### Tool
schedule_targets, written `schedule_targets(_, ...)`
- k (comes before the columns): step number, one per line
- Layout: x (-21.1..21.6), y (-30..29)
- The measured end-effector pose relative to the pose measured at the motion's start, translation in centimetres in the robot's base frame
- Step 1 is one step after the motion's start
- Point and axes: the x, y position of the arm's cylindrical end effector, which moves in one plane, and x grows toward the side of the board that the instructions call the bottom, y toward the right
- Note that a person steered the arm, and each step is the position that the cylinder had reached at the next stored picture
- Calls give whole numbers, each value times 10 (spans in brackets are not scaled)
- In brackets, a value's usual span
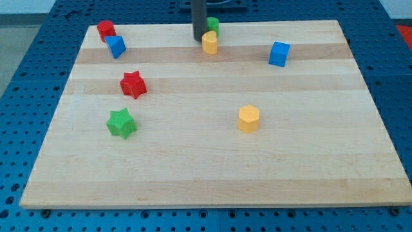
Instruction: Move the yellow heart towards the top right
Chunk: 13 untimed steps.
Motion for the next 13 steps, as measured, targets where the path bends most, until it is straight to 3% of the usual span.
schedule_targets(1,0,-8)
schedule_targets(3,4,-80)
schedule_targets(4,21,-80)
schedule_targets(5,33,-63)
schedule_targets(9,31,117)
schedule_targets(12,27,131)
schedule_targets(13,15,161)
